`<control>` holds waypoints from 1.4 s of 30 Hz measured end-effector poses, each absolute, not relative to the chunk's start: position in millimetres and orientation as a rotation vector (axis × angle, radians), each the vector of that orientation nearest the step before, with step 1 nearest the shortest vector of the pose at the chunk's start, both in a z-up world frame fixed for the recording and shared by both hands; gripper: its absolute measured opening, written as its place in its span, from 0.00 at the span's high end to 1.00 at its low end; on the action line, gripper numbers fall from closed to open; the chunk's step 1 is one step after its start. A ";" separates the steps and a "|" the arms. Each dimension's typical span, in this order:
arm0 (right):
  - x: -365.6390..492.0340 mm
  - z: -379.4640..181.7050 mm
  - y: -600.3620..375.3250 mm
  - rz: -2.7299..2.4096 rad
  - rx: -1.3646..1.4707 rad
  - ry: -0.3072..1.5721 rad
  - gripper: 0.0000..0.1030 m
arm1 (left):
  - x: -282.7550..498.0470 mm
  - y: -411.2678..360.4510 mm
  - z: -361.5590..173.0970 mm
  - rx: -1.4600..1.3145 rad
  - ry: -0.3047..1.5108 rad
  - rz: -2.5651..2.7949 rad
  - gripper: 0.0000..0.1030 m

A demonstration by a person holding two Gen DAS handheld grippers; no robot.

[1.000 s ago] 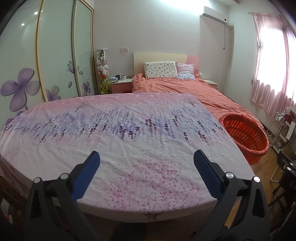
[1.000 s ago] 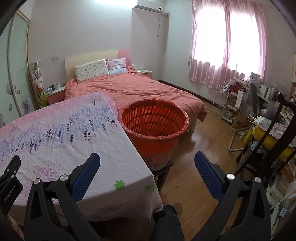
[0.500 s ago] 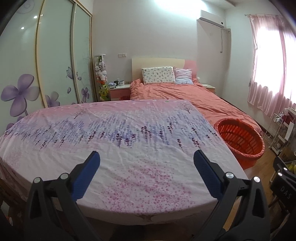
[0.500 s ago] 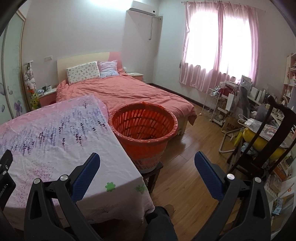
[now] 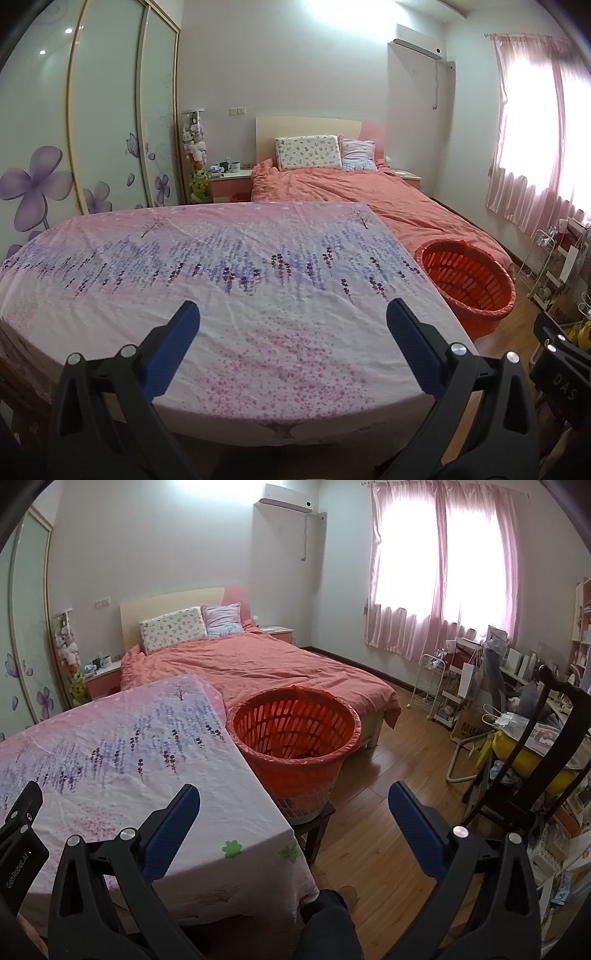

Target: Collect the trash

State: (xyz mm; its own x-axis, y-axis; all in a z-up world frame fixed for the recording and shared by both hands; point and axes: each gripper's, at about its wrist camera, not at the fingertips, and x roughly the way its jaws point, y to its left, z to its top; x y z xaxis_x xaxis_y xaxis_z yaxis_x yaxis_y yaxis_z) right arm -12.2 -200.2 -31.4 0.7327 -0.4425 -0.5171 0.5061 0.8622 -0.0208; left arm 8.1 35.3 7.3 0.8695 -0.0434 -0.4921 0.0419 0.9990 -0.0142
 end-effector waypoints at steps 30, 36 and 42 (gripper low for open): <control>-11.0 -29.4 -201.6 -0.501 0.137 0.532 0.02 | 6.1 36.6 10.6 -0.005 0.503 -0.032 0.04; -10.5 -29.2 -202.7 -0.501 0.137 0.533 0.02 | 6.2 36.1 10.7 -0.003 0.504 -0.033 0.04; -10.5 -29.2 -202.8 -0.501 0.137 0.533 0.02 | 6.2 35.2 10.7 -0.003 0.504 -0.032 0.04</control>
